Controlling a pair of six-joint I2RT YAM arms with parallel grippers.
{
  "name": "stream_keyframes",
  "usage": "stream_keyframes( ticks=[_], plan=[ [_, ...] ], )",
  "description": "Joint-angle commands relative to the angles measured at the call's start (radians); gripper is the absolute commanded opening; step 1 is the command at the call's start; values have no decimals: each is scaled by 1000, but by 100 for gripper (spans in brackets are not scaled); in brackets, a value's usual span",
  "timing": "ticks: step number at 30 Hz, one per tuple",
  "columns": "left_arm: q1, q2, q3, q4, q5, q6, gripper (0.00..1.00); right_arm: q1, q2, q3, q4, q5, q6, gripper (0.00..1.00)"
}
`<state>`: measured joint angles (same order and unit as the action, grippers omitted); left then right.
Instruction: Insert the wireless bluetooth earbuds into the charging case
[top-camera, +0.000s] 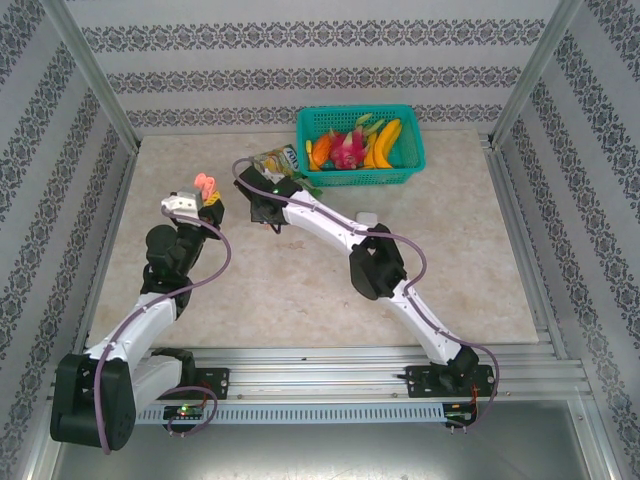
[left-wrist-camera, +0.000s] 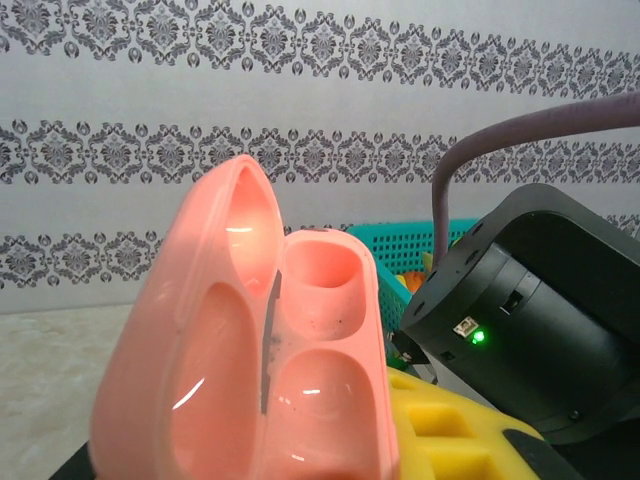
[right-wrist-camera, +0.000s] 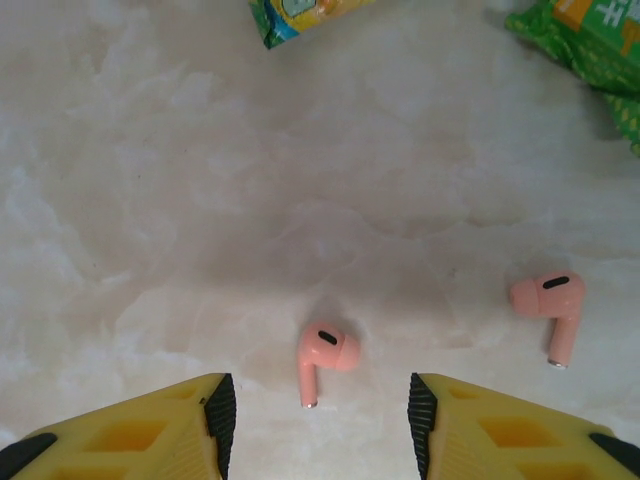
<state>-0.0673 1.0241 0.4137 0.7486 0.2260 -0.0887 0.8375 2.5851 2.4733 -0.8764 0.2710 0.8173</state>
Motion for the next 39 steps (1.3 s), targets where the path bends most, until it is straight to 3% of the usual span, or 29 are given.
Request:
stream_keyframes(
  ticks=[1, 17, 39],
  plan=[
    [24, -36, -23, 31, -20, -23, 0, 15, 34, 47, -21, 105, 34, 51],
    [40, -65, -33, 14, 4, -46, 0, 20, 151, 152, -1, 112, 82, 44],
    [40, -62, -25, 12, 16, -69, 0, 22, 200, 154, -37, 73, 76, 45]
  ],
)
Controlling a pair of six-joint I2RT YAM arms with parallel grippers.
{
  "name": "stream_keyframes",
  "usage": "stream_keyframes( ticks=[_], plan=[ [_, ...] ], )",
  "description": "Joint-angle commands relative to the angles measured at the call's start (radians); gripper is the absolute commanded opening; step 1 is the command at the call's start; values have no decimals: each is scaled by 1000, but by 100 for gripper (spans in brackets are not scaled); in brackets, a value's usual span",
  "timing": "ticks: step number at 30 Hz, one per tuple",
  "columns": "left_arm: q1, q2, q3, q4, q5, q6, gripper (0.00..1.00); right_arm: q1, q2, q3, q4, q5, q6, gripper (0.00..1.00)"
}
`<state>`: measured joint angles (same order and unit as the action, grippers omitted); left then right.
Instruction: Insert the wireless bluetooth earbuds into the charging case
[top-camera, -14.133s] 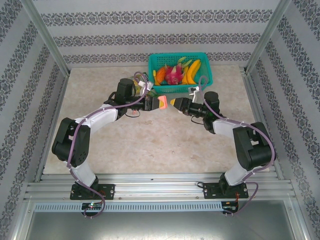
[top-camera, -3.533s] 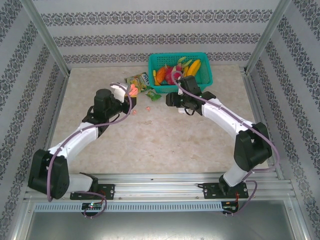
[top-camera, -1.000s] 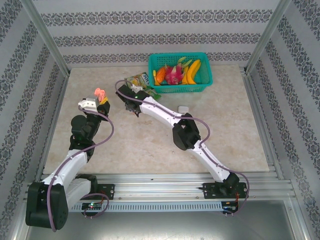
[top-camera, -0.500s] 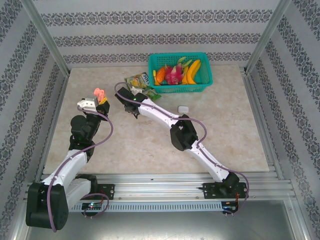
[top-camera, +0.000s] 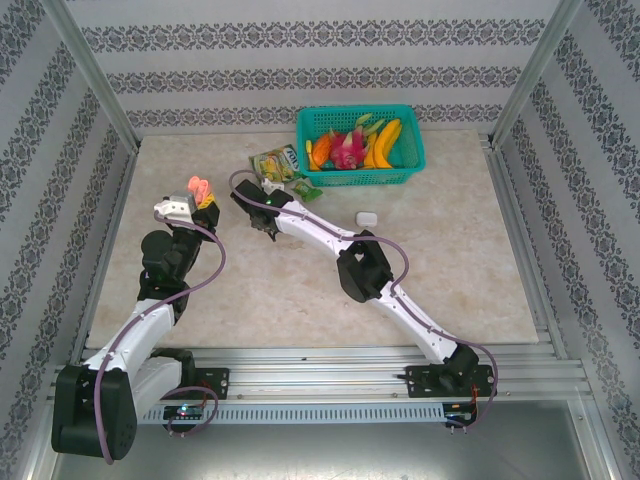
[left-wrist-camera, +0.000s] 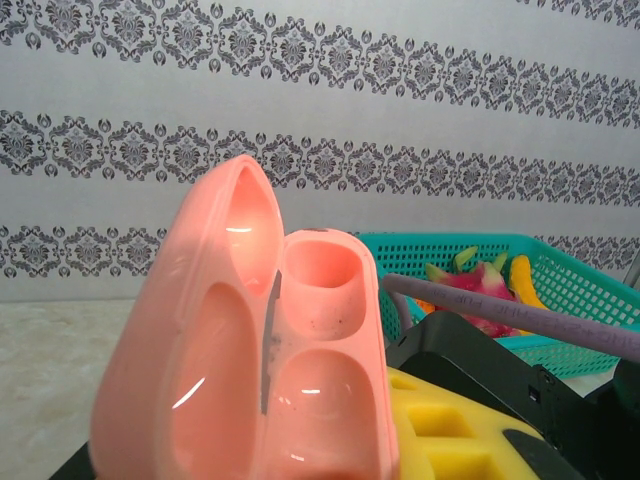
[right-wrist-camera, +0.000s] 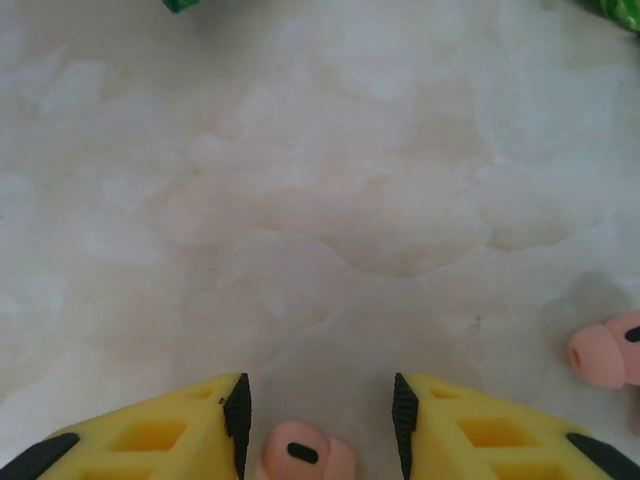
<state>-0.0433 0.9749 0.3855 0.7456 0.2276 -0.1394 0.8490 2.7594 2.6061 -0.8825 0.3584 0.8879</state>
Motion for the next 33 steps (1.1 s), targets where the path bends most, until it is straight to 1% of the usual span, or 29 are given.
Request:
stream_keyframes(
  ticks=[1, 9, 20, 28, 33],
  plan=[
    [16, -12, 4, 14, 16, -20, 0, 11, 26, 22, -34, -16, 5, 44],
    [17, -9, 13, 6, 17, -25, 0, 21, 18, 10, -64, -21, -33, 43],
    [16, -7, 21, -3, 24, -35, 0, 24, -53, -97, -56, 1, -86, 36],
    [16, -10, 22, -9, 30, -39, 0, 25, -120, -188, -47, 8, -120, 36],
    [16, -6, 24, -6, 32, -40, 0, 24, -154, -245, -35, 19, -127, 38]
  ],
)
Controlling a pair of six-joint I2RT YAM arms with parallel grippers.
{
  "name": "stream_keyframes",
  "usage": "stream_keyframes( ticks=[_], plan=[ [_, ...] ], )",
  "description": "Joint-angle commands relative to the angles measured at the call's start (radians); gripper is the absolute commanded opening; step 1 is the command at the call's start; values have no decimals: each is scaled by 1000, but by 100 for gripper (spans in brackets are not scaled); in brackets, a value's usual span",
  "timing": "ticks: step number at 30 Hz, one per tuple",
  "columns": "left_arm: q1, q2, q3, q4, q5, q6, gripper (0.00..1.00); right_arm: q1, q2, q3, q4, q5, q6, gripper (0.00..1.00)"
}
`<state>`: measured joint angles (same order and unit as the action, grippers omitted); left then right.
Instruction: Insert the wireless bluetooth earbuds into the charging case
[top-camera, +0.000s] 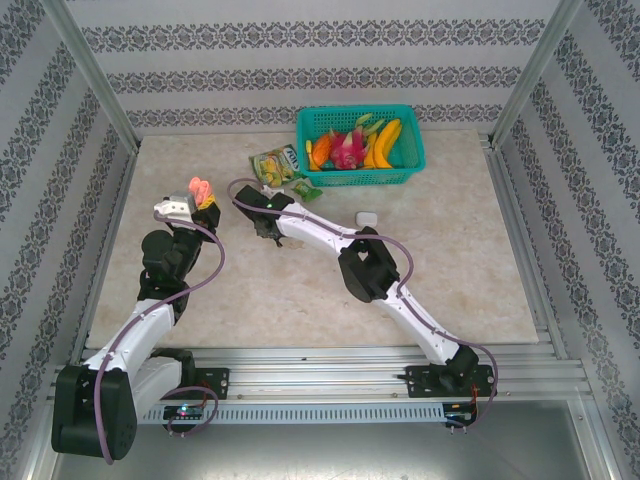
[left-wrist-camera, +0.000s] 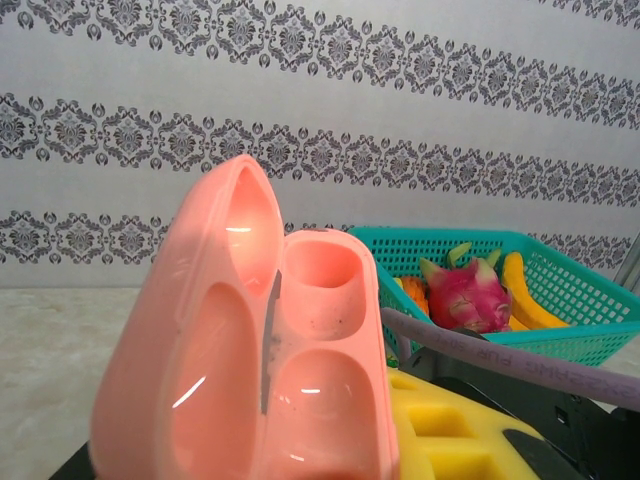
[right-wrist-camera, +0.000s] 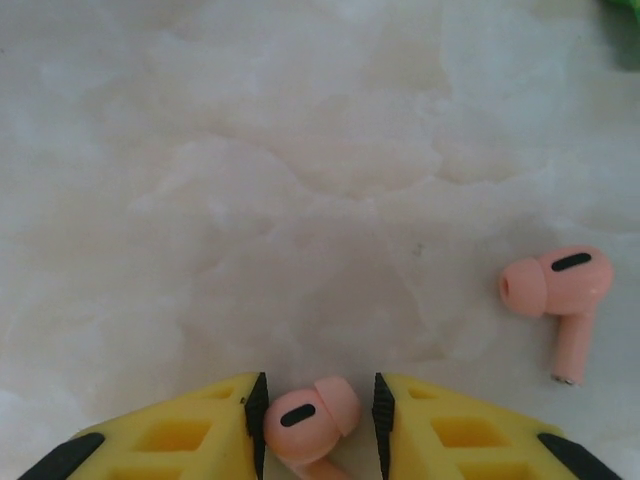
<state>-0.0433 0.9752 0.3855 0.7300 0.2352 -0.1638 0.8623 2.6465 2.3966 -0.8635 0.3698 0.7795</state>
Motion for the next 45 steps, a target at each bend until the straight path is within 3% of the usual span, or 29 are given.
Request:
stream_keyframes(
  ticks=[1, 9, 17, 30, 45],
  plan=[
    [16, -4, 23, 11, 24, -19, 0, 9, -43, -40, -50, 6, -18, 38],
    [16, -9, 29, 0, 32, -19, 0, -22, -24, -43, 20, -83, -73, 46],
    [16, -16, 29, -10, 31, -10, 0, -58, -45, -113, 110, -181, -167, 47],
    [16, 5, 36, -4, 39, -18, 0, -41, -17, -73, 87, -152, -309, 45],
    [16, 9, 41, -7, 45, -24, 0, -42, 6, -36, 78, -169, -302, 41]
  ],
)
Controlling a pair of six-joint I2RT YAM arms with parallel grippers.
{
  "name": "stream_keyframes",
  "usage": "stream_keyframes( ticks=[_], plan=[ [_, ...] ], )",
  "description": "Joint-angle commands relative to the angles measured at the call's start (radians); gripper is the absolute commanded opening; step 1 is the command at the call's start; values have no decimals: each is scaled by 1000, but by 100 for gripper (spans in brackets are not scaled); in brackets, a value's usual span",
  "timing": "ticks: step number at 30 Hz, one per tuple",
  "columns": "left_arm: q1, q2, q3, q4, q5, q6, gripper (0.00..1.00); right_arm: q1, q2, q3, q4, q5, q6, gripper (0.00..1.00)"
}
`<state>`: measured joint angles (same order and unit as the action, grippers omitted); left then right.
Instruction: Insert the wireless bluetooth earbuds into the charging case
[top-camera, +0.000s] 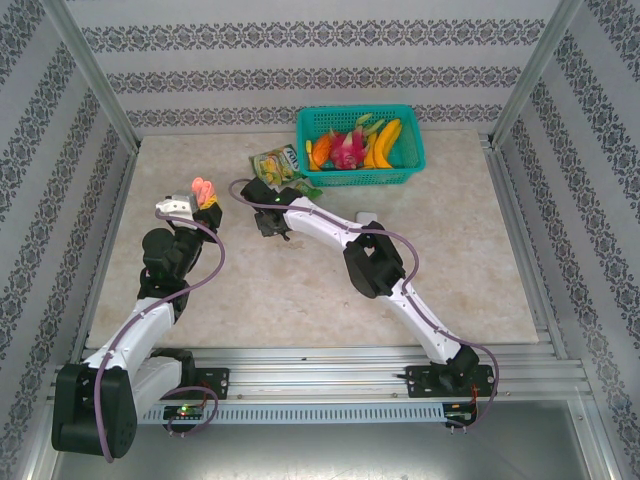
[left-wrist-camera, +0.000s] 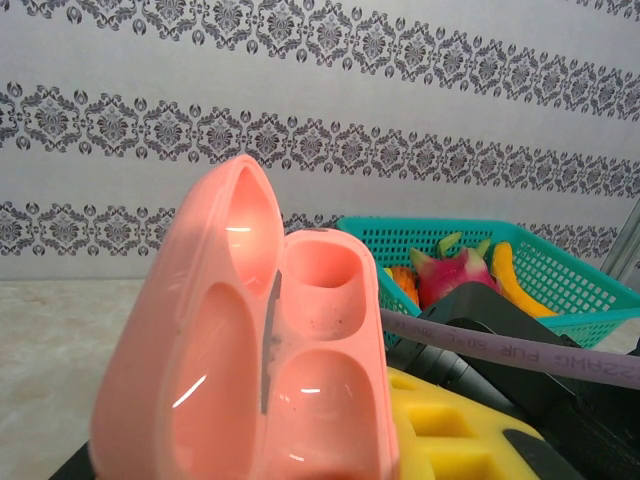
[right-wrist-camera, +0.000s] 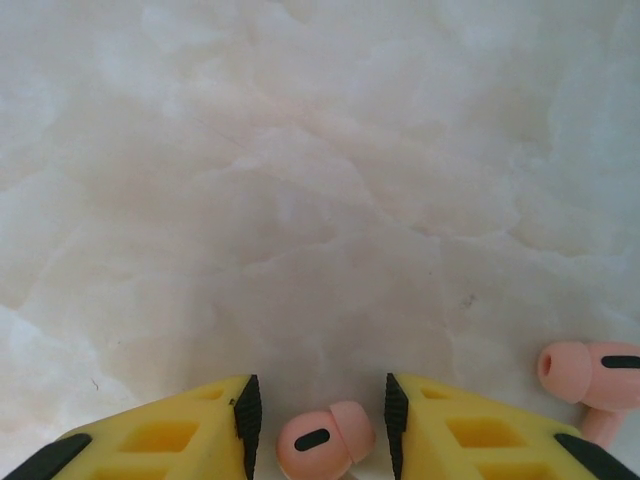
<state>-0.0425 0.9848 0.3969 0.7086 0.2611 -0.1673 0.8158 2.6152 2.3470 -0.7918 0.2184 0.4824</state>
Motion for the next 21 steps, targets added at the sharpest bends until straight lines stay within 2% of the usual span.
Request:
stream_keyframes(
  ticks=[1, 21],
  plan=[
    [15, -1, 31, 14, 19, -21, 0, 5, 34, 9, 6, -16, -3, 41],
    [15, 6, 38, 12, 27, -29, 0, -2, -56, -94, 43, 2, -1, 32]
  ],
)
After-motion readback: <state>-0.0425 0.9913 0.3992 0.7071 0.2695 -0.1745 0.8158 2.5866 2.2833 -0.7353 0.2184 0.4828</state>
